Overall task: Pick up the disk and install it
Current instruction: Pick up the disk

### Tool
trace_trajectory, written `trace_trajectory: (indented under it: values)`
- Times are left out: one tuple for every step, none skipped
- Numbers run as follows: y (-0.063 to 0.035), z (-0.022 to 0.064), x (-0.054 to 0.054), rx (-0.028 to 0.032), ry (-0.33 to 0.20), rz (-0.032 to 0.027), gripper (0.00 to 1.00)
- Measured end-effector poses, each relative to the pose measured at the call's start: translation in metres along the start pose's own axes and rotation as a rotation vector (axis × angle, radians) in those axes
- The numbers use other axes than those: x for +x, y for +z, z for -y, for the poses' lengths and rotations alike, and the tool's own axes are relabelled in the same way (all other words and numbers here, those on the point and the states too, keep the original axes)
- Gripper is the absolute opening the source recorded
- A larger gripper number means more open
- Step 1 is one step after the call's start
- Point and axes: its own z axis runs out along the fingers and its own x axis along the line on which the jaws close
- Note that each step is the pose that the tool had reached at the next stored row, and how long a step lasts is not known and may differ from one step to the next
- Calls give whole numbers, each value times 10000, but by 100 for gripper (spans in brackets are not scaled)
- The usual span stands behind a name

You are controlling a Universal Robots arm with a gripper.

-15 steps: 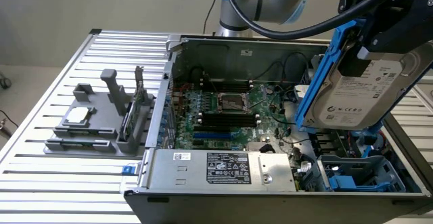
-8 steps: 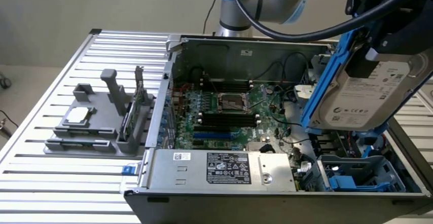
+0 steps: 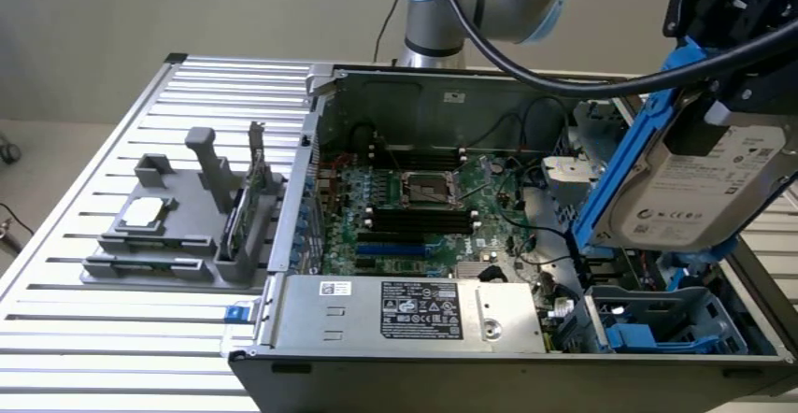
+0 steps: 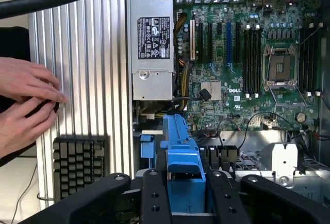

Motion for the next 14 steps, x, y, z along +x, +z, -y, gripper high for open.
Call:
trace_trajectory:
  values:
    - [13,12,11,0,3,-1,32]
    - [32,26,22,0,6,1,32]
    - [50,39,31,0,8,-1,32]
    - [68,54,40,0,10,0,32]
    - [86,69,48,-1,12,-1,32]
    - [103,84,57,-1,14,-1,32]
    - [122,100,66,-1,16,1,32]
    - [141,118,74,0,17,1,32]
    - [158,137,81,-1,17,1,32]
    - [174,155,88,-1,18,-1,32]
    - [191,178,95,-1,18,0,32]
    - [208,202,102,-1,18,0,32]
    - [225,227,108,-1,18,-1,32]
    - [243,247,113,-1,18,0,32]
